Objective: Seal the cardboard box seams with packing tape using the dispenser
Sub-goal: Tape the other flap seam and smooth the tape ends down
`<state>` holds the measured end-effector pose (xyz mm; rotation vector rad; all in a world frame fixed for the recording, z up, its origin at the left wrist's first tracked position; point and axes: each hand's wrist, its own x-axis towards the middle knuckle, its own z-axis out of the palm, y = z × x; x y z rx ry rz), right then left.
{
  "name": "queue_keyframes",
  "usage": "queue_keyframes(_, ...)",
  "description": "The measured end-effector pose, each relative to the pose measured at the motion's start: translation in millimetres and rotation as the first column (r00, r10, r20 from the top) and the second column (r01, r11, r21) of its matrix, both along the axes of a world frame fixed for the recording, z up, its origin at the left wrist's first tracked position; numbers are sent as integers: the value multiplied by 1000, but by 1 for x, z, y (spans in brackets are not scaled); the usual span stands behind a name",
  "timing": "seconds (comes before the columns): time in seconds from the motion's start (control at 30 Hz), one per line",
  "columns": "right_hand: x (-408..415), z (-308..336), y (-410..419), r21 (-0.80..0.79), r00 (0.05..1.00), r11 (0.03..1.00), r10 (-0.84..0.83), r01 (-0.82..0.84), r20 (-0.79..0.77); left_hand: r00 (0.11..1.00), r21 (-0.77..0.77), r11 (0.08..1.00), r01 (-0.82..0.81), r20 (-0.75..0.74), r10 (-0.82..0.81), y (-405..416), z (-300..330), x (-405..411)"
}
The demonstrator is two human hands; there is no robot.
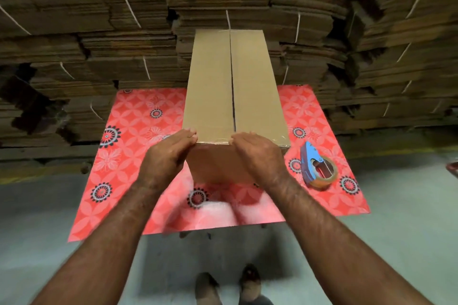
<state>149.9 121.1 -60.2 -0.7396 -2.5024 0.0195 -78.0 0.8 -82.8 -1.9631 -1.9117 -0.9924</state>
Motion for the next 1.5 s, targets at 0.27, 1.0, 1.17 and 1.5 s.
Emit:
queue_keyframes(0.27, 59, -15, 29, 50, 1000, 999, -21, 21, 15, 999, -46, 999, 5, -37, -7, -3, -3, -4)
queue_keyframes(1.0, 74, -11, 10, -4, 885, 956, -271, 295, 378, 983, -152, 982, -112, -162, 87, 17, 1, 28)
queue_keyframes(1.17, 54, 3, 4, -2, 893, 945, -308, 327, 329, 978, -174, 975, -139, -176, 108, 18, 22, 40)
queue_keyframes(1.5, 33, 4, 37, -82, 932, 995, -23, 57, 363, 998, -296, 953, -60, -32, 53, 23, 12, 29)
